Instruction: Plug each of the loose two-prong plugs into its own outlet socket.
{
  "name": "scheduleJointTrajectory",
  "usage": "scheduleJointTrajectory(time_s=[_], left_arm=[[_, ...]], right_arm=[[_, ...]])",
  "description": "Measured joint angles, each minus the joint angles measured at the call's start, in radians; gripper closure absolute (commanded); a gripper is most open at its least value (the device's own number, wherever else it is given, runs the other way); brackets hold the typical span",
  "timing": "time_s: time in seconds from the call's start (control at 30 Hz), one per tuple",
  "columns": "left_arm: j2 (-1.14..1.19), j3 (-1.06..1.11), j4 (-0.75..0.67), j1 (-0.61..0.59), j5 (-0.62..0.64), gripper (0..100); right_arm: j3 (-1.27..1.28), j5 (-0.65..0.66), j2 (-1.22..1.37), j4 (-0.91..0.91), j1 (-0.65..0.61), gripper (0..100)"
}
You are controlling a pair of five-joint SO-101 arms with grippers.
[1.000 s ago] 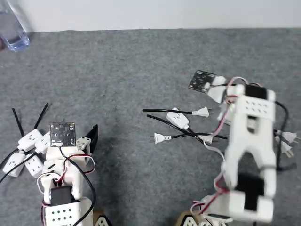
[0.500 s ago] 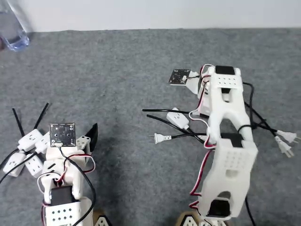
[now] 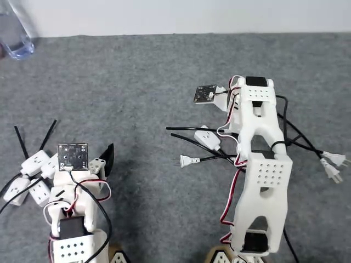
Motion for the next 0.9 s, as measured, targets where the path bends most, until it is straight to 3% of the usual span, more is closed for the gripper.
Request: scheduleJointTrajectory(time_s=[0.07, 0.57, 0.9], left_arm=[[0.0, 0.0, 0.0, 0.0, 0.0, 70], [0.0, 0.0, 0.0, 0.0, 0.0, 70], [0.0, 0.0, 0.0, 0.0, -0.002, 70]], right_arm=[[-0.015, 0.015, 0.011, -0.002, 0.002, 99.0], [-0.008, 0.029, -0.026, 0.017, 0.091, 99.1], [-0.006, 0.028, -0.265, 0.117, 0.27, 99.1]])
